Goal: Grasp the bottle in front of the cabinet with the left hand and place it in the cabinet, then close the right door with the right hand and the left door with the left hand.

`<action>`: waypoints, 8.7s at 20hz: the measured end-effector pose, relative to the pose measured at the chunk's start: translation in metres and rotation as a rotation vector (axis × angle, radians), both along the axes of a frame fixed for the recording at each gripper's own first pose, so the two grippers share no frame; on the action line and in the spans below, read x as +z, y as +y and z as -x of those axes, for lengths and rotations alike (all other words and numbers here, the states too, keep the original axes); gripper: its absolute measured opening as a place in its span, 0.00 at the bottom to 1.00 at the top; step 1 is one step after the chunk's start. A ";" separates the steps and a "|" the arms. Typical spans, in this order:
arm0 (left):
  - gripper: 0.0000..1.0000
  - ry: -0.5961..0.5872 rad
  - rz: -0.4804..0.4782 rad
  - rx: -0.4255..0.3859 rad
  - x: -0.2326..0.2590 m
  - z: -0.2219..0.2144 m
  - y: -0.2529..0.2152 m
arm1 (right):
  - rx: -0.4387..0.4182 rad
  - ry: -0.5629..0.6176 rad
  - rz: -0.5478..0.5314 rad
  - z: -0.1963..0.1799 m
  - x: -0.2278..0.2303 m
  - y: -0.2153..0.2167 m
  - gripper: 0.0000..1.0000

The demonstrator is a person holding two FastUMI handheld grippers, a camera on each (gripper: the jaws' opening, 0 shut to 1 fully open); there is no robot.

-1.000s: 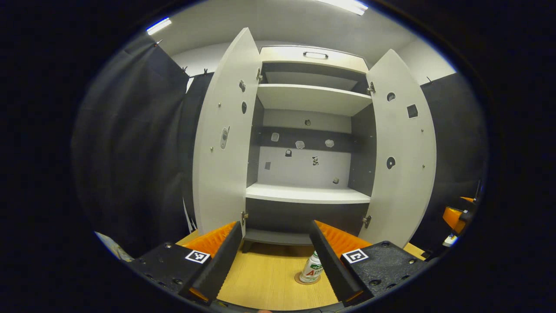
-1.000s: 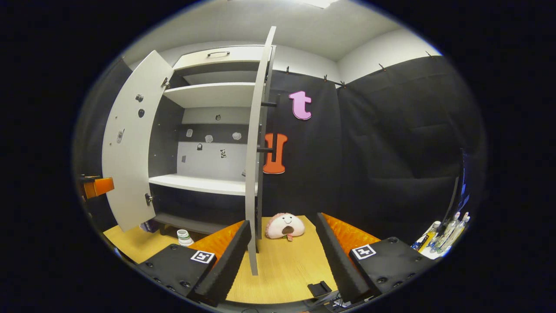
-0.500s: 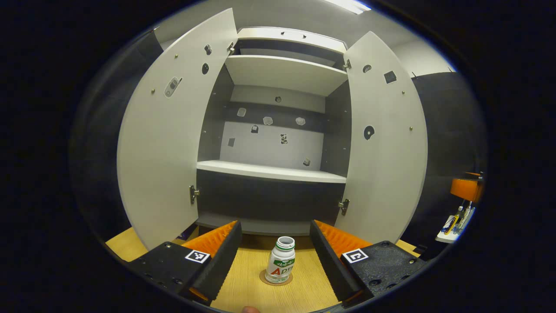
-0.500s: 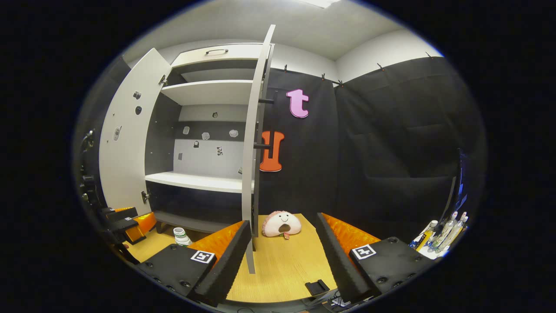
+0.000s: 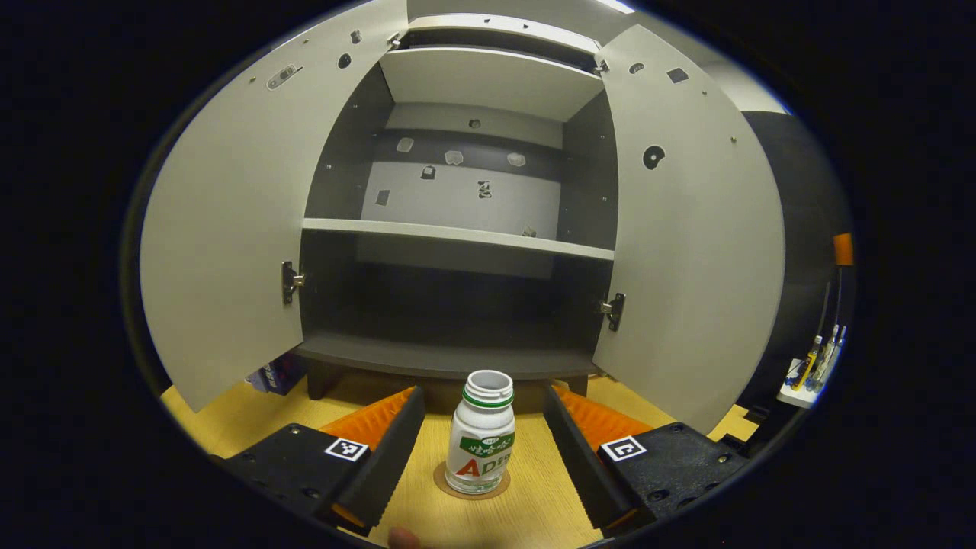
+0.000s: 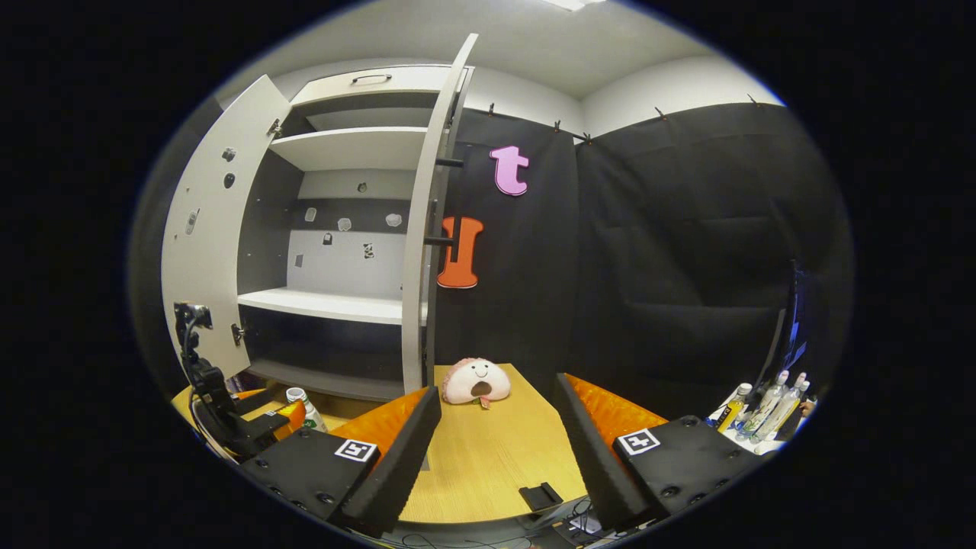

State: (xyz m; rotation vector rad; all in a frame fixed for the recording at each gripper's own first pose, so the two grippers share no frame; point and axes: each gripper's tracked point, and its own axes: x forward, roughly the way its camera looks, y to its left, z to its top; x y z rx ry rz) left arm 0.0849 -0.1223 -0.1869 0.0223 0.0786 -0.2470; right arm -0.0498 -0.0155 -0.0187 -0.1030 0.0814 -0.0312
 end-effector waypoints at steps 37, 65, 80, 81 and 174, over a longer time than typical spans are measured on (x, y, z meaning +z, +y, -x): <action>0.70 -0.041 -0.005 0.105 0.181 -0.042 0.058 | -0.081 -0.029 -0.020 -0.035 0.007 -0.060 0.96; 0.69 0.070 -0.105 -0.027 0.284 -0.224 -0.022 | -0.126 -0.041 -0.026 -0.041 0.014 -0.079 0.96; 0.75 0.154 -0.139 -0.012 0.243 -0.238 -0.024 | -0.116 0.003 -0.040 -0.069 0.005 -0.059 0.96; 0.79 0.155 -0.141 0.000 0.243 -0.235 -0.020 | -0.111 0.007 -0.043 -0.070 0.005 -0.055 0.96; 0.96 -0.199 -0.026 0.607 0.252 0.105 0.318 | 0.407 0.025 0.093 -0.173 -0.021 0.254 0.95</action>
